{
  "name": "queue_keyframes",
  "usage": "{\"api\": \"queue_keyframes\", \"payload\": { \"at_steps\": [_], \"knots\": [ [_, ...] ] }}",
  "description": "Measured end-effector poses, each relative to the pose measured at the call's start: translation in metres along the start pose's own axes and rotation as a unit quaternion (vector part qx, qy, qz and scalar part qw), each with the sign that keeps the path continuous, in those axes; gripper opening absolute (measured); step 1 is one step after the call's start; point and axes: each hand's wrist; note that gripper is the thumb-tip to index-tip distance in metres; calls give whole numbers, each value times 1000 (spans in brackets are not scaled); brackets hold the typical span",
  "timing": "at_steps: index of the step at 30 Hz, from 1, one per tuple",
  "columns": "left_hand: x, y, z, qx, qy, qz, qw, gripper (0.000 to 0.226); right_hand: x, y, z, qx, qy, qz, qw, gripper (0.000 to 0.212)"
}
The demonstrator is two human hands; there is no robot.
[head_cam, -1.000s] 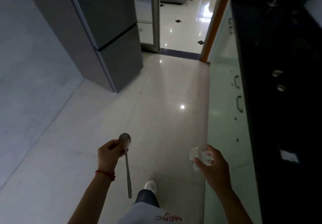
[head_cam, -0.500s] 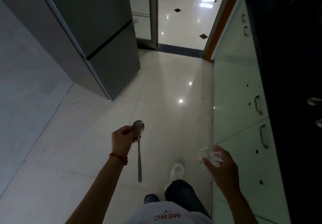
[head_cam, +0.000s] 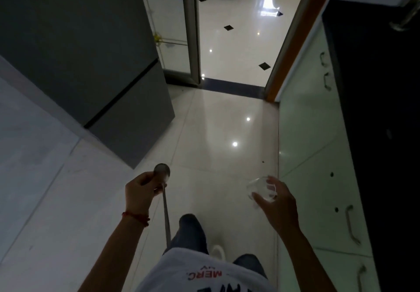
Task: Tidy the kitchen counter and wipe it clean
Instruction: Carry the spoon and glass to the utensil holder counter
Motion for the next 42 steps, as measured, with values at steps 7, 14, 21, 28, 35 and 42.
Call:
{"api": "queue_keyframes", "payload": {
  "at_steps": [7, 14, 21, 28, 35, 42],
  "knots": [
    [-146, 10, -41, -8, -2, 20, 1000, 16, -122, -55, -32, 1, 16, -22, 1000, 62],
    [-294, 56, -123, -30, -103, 17, 994, 17, -222, -121, -44, -14, 54, -67, 996, 60],
    [-399, 106, -245, -48, -199, -39, 978, 22, -302, -146, -35, -33, 91, -138, 986, 60],
    [-468, 118, -359, -39, -215, -36, 975, 19, -414, -155, -3, -55, 125, -175, 975, 59],
    [-518, 140, -451, -34, -217, -29, 975, 16, -533, -188, 46, -65, 136, -167, 974, 59],
    [-580, 164, -548, -53, -280, -60, 957, 15, -625, -215, 76, -93, 176, -184, 963, 64]
  ]
}}
Point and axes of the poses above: each hand's wrist, its own x-axis away from the middle knuckle, its own z-axis out of the back of the hand, y = z × x, and after that the axes turned 13 degrees about -z, right-handed
